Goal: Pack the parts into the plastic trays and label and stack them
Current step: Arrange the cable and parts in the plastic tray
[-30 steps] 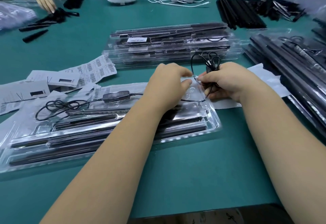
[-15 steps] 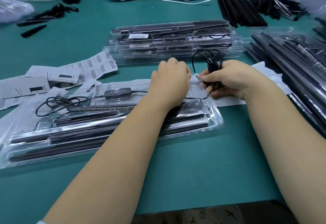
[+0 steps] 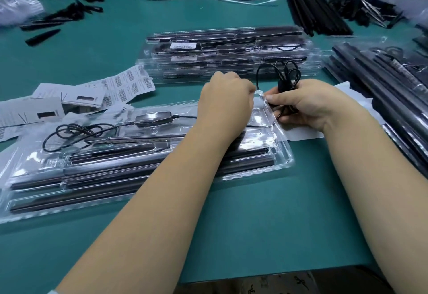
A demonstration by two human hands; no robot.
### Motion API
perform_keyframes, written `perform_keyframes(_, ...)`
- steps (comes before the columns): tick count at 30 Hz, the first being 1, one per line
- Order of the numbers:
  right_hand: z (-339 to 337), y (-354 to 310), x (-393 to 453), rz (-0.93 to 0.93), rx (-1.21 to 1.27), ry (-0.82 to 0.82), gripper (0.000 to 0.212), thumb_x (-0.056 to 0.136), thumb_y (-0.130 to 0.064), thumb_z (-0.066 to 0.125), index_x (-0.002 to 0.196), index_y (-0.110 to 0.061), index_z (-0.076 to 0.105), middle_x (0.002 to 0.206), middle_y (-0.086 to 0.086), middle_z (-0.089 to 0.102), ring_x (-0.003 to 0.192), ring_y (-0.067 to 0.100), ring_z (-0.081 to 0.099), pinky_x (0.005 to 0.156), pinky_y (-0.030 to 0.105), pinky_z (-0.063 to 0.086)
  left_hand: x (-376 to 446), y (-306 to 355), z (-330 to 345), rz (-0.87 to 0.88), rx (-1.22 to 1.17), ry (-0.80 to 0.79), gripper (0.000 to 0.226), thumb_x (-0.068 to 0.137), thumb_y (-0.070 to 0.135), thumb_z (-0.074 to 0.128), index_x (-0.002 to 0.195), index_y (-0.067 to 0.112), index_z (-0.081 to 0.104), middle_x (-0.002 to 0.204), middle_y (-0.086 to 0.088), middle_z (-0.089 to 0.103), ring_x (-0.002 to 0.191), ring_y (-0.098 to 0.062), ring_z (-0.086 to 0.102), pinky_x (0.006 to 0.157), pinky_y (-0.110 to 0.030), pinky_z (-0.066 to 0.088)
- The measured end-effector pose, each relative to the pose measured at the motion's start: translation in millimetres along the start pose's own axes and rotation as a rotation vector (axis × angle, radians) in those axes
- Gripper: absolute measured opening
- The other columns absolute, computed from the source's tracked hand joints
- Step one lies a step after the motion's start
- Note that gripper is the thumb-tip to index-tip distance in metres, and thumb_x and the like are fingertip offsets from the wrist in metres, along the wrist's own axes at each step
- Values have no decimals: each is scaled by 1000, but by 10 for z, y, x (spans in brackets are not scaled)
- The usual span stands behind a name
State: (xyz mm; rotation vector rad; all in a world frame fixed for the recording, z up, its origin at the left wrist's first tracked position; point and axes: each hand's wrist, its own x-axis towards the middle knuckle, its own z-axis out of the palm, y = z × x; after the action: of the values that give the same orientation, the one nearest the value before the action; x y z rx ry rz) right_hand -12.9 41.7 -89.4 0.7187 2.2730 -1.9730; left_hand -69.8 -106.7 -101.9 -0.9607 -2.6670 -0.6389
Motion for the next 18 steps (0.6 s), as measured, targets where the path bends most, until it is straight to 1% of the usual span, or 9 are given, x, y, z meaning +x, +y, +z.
perform_keyframes(5,-9,10,32,-12,-6,-7,6,79,-13,71,78,-14,66,52,-4,62,44,7,58,39,16,46,-2,11,-1,1,-16,-15,32,97,21,45,123,29,63,116,-3,58,107,-28,44,92,-37,38)
perform_keyframes(6,-5,8,29,-12,-6,-12,9,74,-16,74,77,-15,66,53,-3,62,44,8,58,40,17,47,1,8,1,3,-11,-16,32,97,21,45,123,29,63,117,-2,58,107,-28,44,92,-37,38)
perform_keyframes(8,2,-3,18,-11,-11,-23,23,57,-29,81,73,-18,67,56,-2,64,45,10,59,41,19,48,-1,2,6,6,8,1,31,97,20,46,120,26,65,116,-2,59,106,-28,45,91,-37,38)
perform_keyframes(9,2,-5,17,-11,-20,-24,32,49,-35,82,71,-18,67,57,-2,65,46,11,59,42,20,48,-4,2,6,9,17,16,31,97,19,46,119,24,67,114,-3,59,104,-29,45,89,-36,38)
perform_keyframes(10,3,-5,20,-12,-26,-23,37,45,-39,81,72,-18,67,59,-2,66,47,11,59,43,20,48,-8,3,4,13,19,32,30,96,18,47,117,23,67,113,-4,60,103,-29,46,88,-35,38)
perform_keyframes(11,4,-4,28,-14,-25,-21,37,47,-40,81,73,-17,68,60,-2,66,46,10,58,42,19,47,-9,3,3,18,20,46,30,96,19,47,117,22,68,112,-4,60,102,-30,46,88,-35,38)
perform_keyframes(14,7,-4,57,3,1,19,22,74,-34,75,76,-13,68,59,-3,65,44,10,57,40,18,46,3,-3,15,37,54,36,30,98,22,45,119,23,67,115,-3,60,101,-30,48,88,-33,37)
perform_keyframes(15,1,-2,65,12,-3,27,19,80,-29,72,76,-11,68,58,-2,65,43,11,57,39,18,46,13,-10,24,37,64,21,31,98,21,45,120,24,66,115,-4,59,102,-29,47,88,-33,37)
perform_keyframes(18,-6,2,61,23,-14,38,14,83,-18,67,72,-9,65,53,0,63,42,13,57,39,18,46,32,-24,37,38,67,-14,33,97,18,44,123,25,64,115,-4,56,102,-29,45,91,-34,36)
